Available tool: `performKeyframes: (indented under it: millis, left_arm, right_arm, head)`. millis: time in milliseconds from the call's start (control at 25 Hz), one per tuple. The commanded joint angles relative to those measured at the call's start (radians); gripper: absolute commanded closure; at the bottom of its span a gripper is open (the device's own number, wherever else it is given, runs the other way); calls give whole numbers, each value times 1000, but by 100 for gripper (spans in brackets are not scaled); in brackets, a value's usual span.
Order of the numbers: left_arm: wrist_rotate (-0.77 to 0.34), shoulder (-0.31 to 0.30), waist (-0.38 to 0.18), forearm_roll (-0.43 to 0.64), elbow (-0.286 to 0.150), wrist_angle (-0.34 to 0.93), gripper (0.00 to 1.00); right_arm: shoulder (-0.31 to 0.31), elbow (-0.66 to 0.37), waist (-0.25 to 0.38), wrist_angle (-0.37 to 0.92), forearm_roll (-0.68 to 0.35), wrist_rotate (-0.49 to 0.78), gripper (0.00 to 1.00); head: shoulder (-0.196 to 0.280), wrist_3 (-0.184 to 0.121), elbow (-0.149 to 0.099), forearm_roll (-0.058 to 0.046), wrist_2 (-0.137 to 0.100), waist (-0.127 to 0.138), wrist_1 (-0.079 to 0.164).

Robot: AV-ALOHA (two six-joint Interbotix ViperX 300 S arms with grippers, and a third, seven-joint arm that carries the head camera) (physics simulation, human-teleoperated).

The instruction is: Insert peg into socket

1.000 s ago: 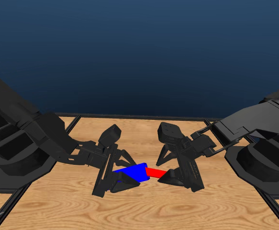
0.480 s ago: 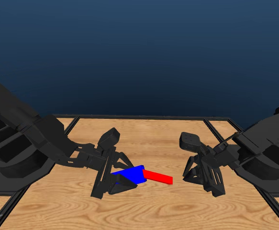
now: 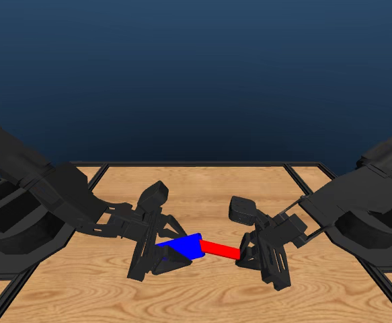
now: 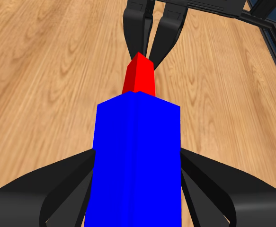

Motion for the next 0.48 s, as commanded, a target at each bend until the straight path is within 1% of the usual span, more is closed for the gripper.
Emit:
performKeyframes:
  millis: [40,80,120,160,200,240,320,400,480]
  left_arm:
    - [-21,-6,9,20,-38,-2,100]
    - [-17,4,4,18,-35,2,100]
    - [-26,2,1,28,-42,7,100]
    - [-33,14,1,34,-40,20,100]
    - [-42,19,0,39,-49,18,100]
    - [-47,28,0,46,-56,32,100]
    - [-62,46,1,56,-57,33,100]
    - [-69,54,2,68,-80,52,100]
    - [-76,63,2,77,-86,65,100]
  right_arm:
    - [2,-48,-45,-105,27,-83,100]
    - [3,-60,-52,-115,39,-112,100]
    - [12,-60,-61,-107,40,-144,100]
    - [9,-74,-61,-125,47,-141,100]
    - [17,-83,-69,-142,63,-171,100]
    - [28,-105,-67,-119,69,-192,100]
    - [43,-104,-79,-168,104,-245,100]
    - [50,-126,-88,-187,112,-267,100]
    - [70,-138,-94,-208,136,-304,100]
  head:
    - [10,0,-21,1,4,-1,-10]
    - [12,-1,-22,1,6,-1,-10]
    - [13,-1,-23,2,7,-1,-10]
    - [15,-2,-23,2,8,-1,-8]
    - [17,-3,-24,2,9,-1,-7]
    - [18,-4,-26,2,9,0,-7]
    - [21,-5,-27,2,9,0,-7]
    - [26,-5,-30,3,10,1,-7]
    - [28,-5,-31,3,9,2,-6]
